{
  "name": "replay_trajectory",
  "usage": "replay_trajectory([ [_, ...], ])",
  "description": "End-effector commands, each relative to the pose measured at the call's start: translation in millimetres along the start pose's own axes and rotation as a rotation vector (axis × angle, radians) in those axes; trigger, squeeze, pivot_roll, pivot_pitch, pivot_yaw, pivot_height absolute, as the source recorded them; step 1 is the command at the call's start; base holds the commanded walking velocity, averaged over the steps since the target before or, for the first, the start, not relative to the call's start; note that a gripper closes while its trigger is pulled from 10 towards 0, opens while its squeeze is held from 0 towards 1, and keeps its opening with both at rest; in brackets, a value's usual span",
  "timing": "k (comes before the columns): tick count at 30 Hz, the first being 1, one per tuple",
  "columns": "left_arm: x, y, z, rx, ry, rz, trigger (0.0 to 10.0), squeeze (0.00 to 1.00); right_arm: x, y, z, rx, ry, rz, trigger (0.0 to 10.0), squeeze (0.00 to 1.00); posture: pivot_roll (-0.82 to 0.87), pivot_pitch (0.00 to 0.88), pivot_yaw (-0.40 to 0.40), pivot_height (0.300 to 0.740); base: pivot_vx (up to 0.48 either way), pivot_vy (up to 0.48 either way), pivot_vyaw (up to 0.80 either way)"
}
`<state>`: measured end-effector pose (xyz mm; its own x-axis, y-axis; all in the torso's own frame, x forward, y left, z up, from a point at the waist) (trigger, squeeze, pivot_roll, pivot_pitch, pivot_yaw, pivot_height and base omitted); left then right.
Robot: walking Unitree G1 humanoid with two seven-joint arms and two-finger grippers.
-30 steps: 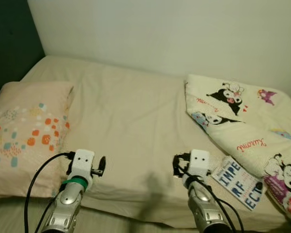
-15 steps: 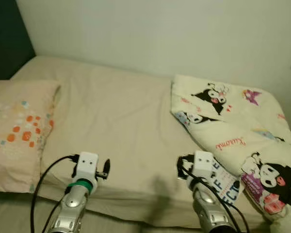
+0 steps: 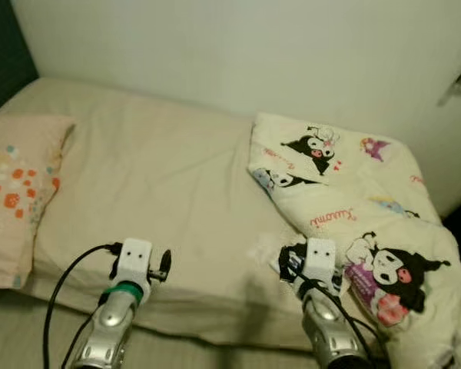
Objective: Clean up the room
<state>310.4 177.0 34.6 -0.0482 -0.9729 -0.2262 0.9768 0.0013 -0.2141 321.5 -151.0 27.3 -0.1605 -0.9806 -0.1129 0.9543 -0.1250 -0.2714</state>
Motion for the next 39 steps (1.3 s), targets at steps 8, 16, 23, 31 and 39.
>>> replay_trajectory([
  [8, 4.3, -2.6, -6.6, -0.026, -0.012, -0.010, 10.0, 0.00, 7.4, -0.7, -4.0, -0.019, -0.004, -0.024, 10.0, 0.00, 0.12, 0.000, -0.037, 0.740, 0.000, -0.292, 0.00],
  [16, 4.3, -2.5, -6.4, -0.025, -0.010, -0.010, 10.0, 0.00, 8.1, -1.0, -4.5, -0.020, -0.001, -0.027, 10.0, 0.00, 0.12, 0.000, -0.037, 0.740, 0.000, -0.277, 0.00],
  [23, 0.7, -2.7, -9.4, -0.045, -0.060, 0.013, 10.0, 0.00, 7.8, -1.0, -4.6, -0.020, -0.001, -0.027, 10.0, 0.00, 0.12, 0.000, -0.036, 0.740, 0.000, 0.091, 0.00],
  [31, -1.0, -2.9, -8.9, -0.038, -0.059, 0.017, 10.0, 0.00, 7.3, -1.1, -5.3, -0.025, 0.000, -0.026, 10.0, 0.00, 0.12, 0.000, -0.036, 0.740, 0.000, 0.480, 0.00],
  [39, -0.2, -3.1, -6.9, -0.026, -0.022, 0.010, 10.0, 0.00, 7.6, -1.3, -6.1, -0.027, 0.002, -0.028, 10.0, 0.00, 0.12, 0.000, -0.037, 0.740, 0.000, 0.060, 0.00],
])
Point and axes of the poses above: a point about 5 cm out from each wrist's last joint towards the gripper, its own y axis pointing out of the wrist towards the gripper, its own z axis along the axis of the wrist's last joint, x = y × z, the point moved 2 cm from there along y, pointing out of the wrist towards the gripper, and after that the axes turned 5 degrees about y, right-handed, at the moved point
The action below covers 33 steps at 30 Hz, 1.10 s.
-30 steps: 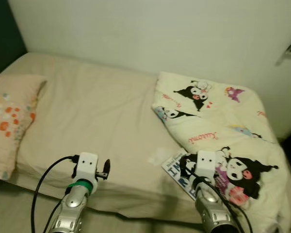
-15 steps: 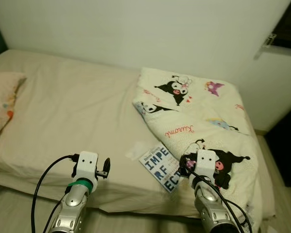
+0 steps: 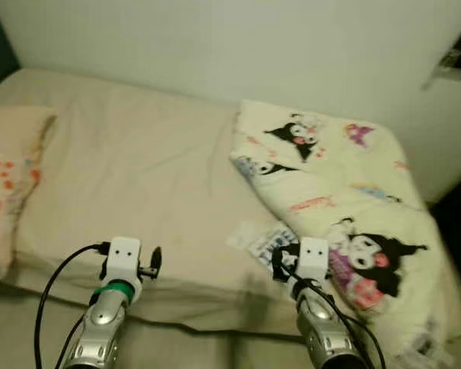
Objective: Clean up the room
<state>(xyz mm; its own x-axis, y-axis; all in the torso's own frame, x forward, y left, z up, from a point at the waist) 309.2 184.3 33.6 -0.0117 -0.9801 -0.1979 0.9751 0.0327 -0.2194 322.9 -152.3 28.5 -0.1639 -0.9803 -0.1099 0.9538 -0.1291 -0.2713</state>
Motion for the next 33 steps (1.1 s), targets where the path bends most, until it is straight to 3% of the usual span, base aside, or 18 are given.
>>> replay_trajectory([
  [1, 7.9, -1.9, -3.0, -0.007, 0.036, -0.031, 10.0, 0.00, 7.2, -2.2, -7.3, -0.026, 0.005, -0.026, 10.0, 0.00, 0.12, 0.000, -0.037, 0.740, 0.000, 0.000, 0.00],
  [6, 12.6, -0.5, 2.6, 0.015, 0.075, -0.070, 10.0, 0.00, 9.6, -0.6, -4.1, -0.018, 0.010, -0.033, 10.0, 0.00, 0.12, 0.000, -0.037, 0.740, 0.000, 0.000, 0.00],
  [11, 9.5, 2.5, 10.0, 0.029, 0.009, -0.067, 10.0, 0.00, 10.3, 0.4, -2.9, -0.016, 0.009, -0.033, 10.0, 0.00, 0.11, 0.000, -0.039, 0.740, 0.000, 0.000, 0.00],
  [17, 2.7, 3.7, 4.7, -0.021, 0.020, -0.035, 10.0, 0.00, 8.1, -0.2, -3.9, -0.017, 0.014, -0.034, 10.0, 0.00, 0.12, 0.000, -0.032, 0.740, 0.000, -0.308, 0.00],
  [24, 7.8, 1.6, -1.4, -0.047, 0.056, -0.076, 10.0, 0.00, 7.8, -1.0, -5.2, -0.020, 0.018, -0.037, 10.0, 0.00, 0.12, 0.000, -0.028, 0.740, 0.000, -0.461, 0.00],
  [33, 9.6, 0.4, -10.7, -0.110, 0.067, -0.087, 10.0, 0.00, 9.3, -1.3, -6.2, -0.026, 0.017, -0.038, 10.0, 0.00, 0.12, 0.000, -0.029, 0.740, 0.000, 0.000, 0.00],
])
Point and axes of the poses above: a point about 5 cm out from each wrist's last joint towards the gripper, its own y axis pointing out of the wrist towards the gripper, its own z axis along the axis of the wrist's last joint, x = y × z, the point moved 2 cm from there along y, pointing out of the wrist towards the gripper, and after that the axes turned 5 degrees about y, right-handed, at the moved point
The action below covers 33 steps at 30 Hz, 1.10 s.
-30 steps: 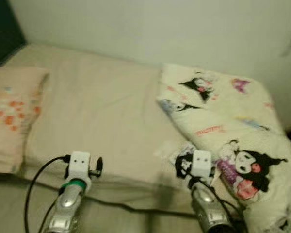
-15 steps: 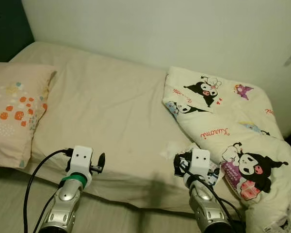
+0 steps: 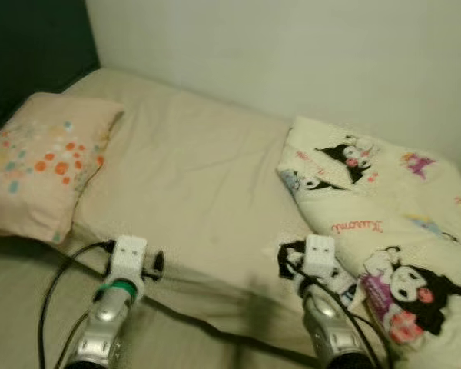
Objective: Clean up the room
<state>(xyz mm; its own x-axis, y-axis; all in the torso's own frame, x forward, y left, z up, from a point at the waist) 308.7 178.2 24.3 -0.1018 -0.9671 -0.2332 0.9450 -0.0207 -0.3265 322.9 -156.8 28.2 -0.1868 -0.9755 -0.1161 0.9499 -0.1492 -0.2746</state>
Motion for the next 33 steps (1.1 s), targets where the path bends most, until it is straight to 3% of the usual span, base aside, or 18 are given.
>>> replay_trajectory([
  [1, 2.0, -0.6, -2.8, -0.014, 0.007, -0.010, 10.0, 0.00, 5.0, -1.9, -6.5, -0.025, 0.004, -0.018, 10.0, 0.00, 0.12, 0.000, -0.029, 0.740, 0.000, 0.000, 0.00],
  [11, -3.3, -0.4, 16.8, 0.084, -0.010, 0.019, 10.0, 0.00, 8.8, -0.2, 0.7, 0.005, 0.022, -0.039, 10.0, 0.00, 0.12, 0.000, -0.029, 0.740, 0.000, 0.000, 0.00],
  [17, -5.8, 1.0, 33.8, 0.156, -0.036, 0.024, 10.0, 0.00, 9.9, 0.1, 0.9, -0.001, 0.030, -0.032, 10.0, 0.00, 0.11, 0.000, -0.029, 0.740, 0.132, 0.000, -0.61],
  [21, -5.8, 0.9, 33.9, 0.157, -0.036, 0.023, 10.0, 0.00, 9.7, -0.1, 0.6, -0.001, 0.030, -0.030, 10.0, 0.00, 0.11, 0.000, -0.029, 0.740, 0.315, 0.000, -0.80],
  [31, -5.1, -1.0, 30.1, 0.143, -0.034, 0.019, 10.0, 0.00, 5.8, -0.1, -0.7, -0.011, -0.007, -0.013, 10.0, 0.00, 0.12, 0.000, -0.028, 0.740, 0.330, 0.000, 0.16],
  [33, -5.3, -1.0, 29.9, 0.142, -0.032, 0.018, 10.0, 0.00, 8.1, -0.5, -2.2, -0.018, 0.037, -0.031, 10.0, 0.00, 0.12, 0.000, -0.026, 0.740, 0.330, 0.000, 0.80],
])
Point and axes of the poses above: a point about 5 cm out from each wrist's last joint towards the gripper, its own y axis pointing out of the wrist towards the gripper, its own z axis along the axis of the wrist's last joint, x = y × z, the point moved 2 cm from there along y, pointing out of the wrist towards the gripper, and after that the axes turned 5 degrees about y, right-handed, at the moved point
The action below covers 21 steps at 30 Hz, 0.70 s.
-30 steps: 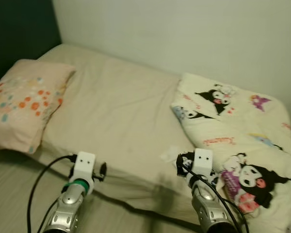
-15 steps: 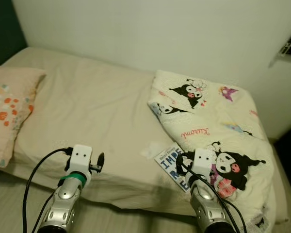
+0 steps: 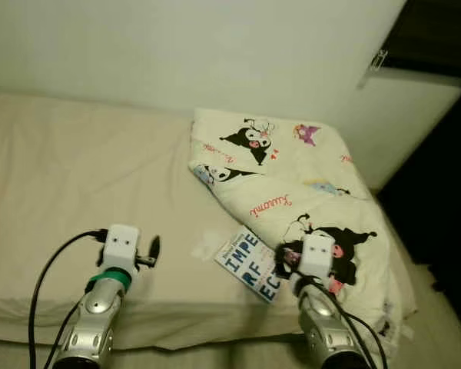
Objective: Clean up the room
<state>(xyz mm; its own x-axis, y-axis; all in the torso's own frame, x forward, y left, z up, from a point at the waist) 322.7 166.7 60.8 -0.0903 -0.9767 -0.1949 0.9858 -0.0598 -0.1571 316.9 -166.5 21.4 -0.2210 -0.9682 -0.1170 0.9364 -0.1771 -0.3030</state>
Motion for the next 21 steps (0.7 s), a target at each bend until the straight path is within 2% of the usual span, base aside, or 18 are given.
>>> replay_trajectory([
  [1, -6.8, -4.4, -9.9, -0.036, 0.011, 0.015, 10.0, 0.00, -1.9, 1.5, 3.6, 0.004, 0.037, -0.006, 10.0, 0.00, 0.12, 0.000, -0.026, 0.740, 0.326, 0.000, 0.00],
  [8, -5.4, -3.5, -8.5, -0.035, 0.024, 0.009, 10.0, 0.00, -0.5, 1.4, 2.3, -0.002, 0.019, -0.007, 10.0, 0.00, 0.12, 0.000, -0.026, 0.740, 0.299, 0.000, 0.00],
  [21, -5.3, -4.2, -10.2, -0.045, 0.047, 0.019, 10.0, 0.00, -3.1, 3.0, 6.4, 0.013, 0.027, 0.012, 10.0, 0.00, 0.12, 0.000, -0.025, 0.740, 0.000, 0.000, 0.00],
])
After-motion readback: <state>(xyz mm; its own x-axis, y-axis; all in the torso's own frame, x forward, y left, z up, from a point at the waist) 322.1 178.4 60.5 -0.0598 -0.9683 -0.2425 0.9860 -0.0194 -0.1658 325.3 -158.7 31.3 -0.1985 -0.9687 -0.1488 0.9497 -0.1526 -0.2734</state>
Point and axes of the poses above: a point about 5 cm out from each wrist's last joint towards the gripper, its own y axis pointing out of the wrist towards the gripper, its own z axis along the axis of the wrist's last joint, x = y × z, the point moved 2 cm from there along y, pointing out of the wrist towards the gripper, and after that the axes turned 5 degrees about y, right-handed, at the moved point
